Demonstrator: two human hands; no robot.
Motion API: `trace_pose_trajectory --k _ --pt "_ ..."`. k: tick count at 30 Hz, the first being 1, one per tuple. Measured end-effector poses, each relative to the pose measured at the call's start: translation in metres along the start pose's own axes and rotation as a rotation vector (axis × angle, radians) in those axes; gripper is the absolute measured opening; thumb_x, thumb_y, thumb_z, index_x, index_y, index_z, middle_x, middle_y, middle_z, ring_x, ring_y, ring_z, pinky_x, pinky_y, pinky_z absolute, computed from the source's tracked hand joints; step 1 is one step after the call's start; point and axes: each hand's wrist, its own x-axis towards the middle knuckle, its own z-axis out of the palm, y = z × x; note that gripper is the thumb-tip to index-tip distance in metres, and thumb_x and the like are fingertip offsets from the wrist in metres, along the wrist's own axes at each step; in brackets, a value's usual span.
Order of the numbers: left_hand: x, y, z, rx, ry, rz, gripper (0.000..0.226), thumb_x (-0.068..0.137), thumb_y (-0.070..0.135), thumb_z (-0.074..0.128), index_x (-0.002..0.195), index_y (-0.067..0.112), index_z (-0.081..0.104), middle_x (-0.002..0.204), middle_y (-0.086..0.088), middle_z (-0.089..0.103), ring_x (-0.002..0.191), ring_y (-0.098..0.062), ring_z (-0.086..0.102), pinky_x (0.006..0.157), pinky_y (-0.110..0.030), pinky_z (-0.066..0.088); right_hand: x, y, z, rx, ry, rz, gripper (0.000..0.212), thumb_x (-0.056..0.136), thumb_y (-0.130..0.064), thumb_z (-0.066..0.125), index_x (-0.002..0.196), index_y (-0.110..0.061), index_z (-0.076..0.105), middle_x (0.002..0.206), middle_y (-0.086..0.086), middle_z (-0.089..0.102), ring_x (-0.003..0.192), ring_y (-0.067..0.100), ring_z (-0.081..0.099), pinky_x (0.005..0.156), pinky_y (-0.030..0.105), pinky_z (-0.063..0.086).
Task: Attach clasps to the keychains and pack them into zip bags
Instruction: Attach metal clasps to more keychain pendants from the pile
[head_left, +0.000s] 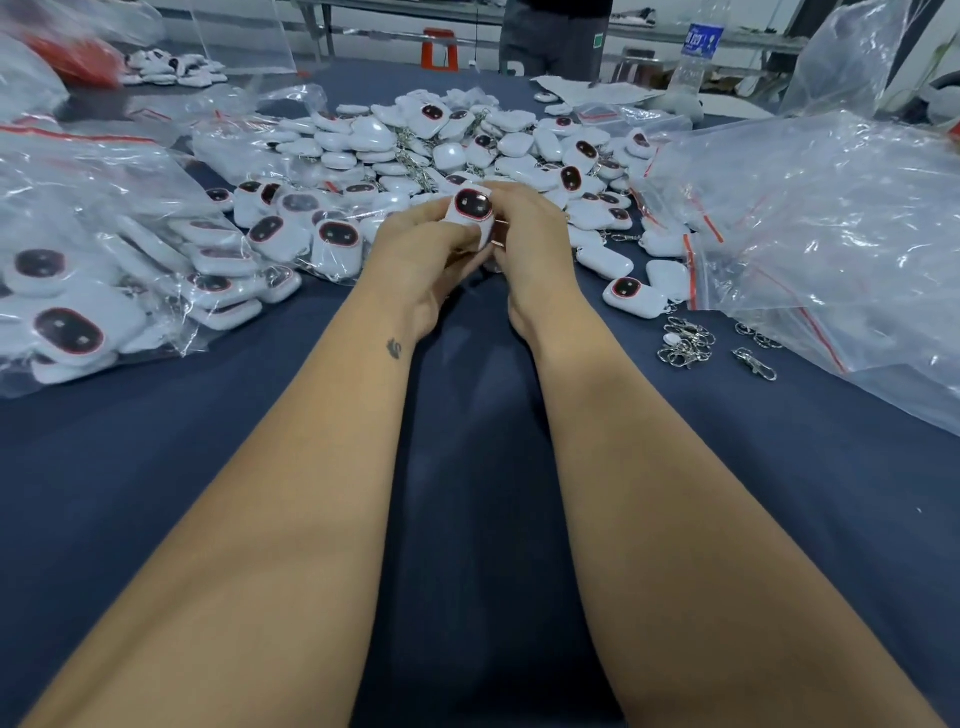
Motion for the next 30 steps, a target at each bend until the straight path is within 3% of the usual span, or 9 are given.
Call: trace_pose_trajectory --k 4,9,12,16,19,22,26,30 --pt "-0.006 -0.001 0.003 0.026 0.005 0.011 0.037 0.092 -0.013 0.05 0.125 0.002 0.052 0.087 -0.008 0.066 0.064 -0.01 0.068 0.058 -0.022 0.056 -0.006 0.003 0.005 -0.012 -0.063 -0.032 0.02 0.097 -0.018 0.047 0.08 -0.015 0.057 0.077 0.0 0.057 0.067 0.012 0.053 0.055 0.022 0.044" --pt "-0.006 0.0 -0.001 0.02 -0.032 -0.008 0.053 0.09 -0.017 0.043 0.127 0.019 0.051 0.101 -0.011 0.065 0.068 -0.01 0.069 0.059 -0.021 0.055 -0.01 0.004 0.007 -0.061 -0.023 -0.039 0.021 0.098 -0.024 0.047 0.079 -0.023 0.055 0.074 -0.011 0.057 0.072 0.009 0.053 0.068 0.025 0.043" --pt "-0.004 0.001 -0.004 0.022 -0.053 -0.052 0.062 0.085 -0.023 0.034 0.13 0.014 0.056 0.099 -0.013 0.062 0.066 -0.012 0.066 0.058 -0.023 0.055 -0.009 0.004 0.005 -0.157 -0.006 -0.025 0.022 0.097 -0.022 0.048 0.079 -0.021 0.062 0.081 -0.005 0.062 0.08 0.014 0.057 0.073 0.029 0.045" --pt "0.0 0.001 -0.009 -0.016 -0.079 -0.068 0.061 0.084 -0.027 0.034 0.118 0.014 0.062 0.111 -0.015 0.062 0.076 -0.017 0.07 0.065 -0.027 0.058 -0.009 -0.001 0.004 -0.081 -0.006 0.031 0.024 0.094 -0.013 0.049 0.075 -0.014 0.063 0.08 0.006 0.061 0.077 0.019 0.055 0.067 0.03 0.043" --pt "0.002 0.0 -0.008 0.009 -0.081 -0.069 0.059 0.085 -0.028 0.035 0.113 0.017 0.063 0.11 -0.016 0.062 0.076 -0.018 0.072 0.066 -0.029 0.059 -0.009 -0.002 0.002 -0.038 0.002 0.09 0.017 0.092 -0.015 0.05 0.082 -0.009 0.063 0.084 0.012 0.06 0.076 0.022 0.055 0.067 0.032 0.043" --pt "0.002 -0.002 -0.006 0.046 -0.059 -0.066 0.059 0.084 -0.028 0.033 0.114 0.016 0.061 0.108 -0.016 0.063 0.072 -0.017 0.072 0.065 -0.03 0.059 -0.009 -0.002 0.001 -0.064 0.007 0.134 0.018 0.092 -0.02 0.052 0.077 -0.014 0.061 0.082 0.009 0.061 0.07 0.017 0.054 0.057 0.024 0.043" --pt "0.0 -0.003 -0.003 0.027 -0.036 -0.044 0.059 0.083 -0.027 0.032 0.114 0.014 0.061 0.105 -0.014 0.064 0.077 -0.019 0.07 0.063 -0.028 0.058 -0.009 -0.003 0.001 -0.059 -0.005 0.14 0.012 0.087 -0.015 0.053 0.083 -0.011 0.064 0.085 0.011 0.063 0.075 0.021 0.056 0.067 0.033 0.044" --pt "0.0 -0.003 -0.001 0.004 -0.04 -0.023 0.058 0.083 -0.026 0.032 0.11 0.016 0.062 0.102 -0.011 0.066 0.074 -0.017 0.07 0.064 -0.027 0.057 -0.009 -0.003 0.0 -0.101 -0.025 0.094 0.016 0.085 -0.009 0.054 0.083 -0.015 0.069 0.079 0.002 0.065 0.067 0.012 0.057 0.062 0.026 0.044"
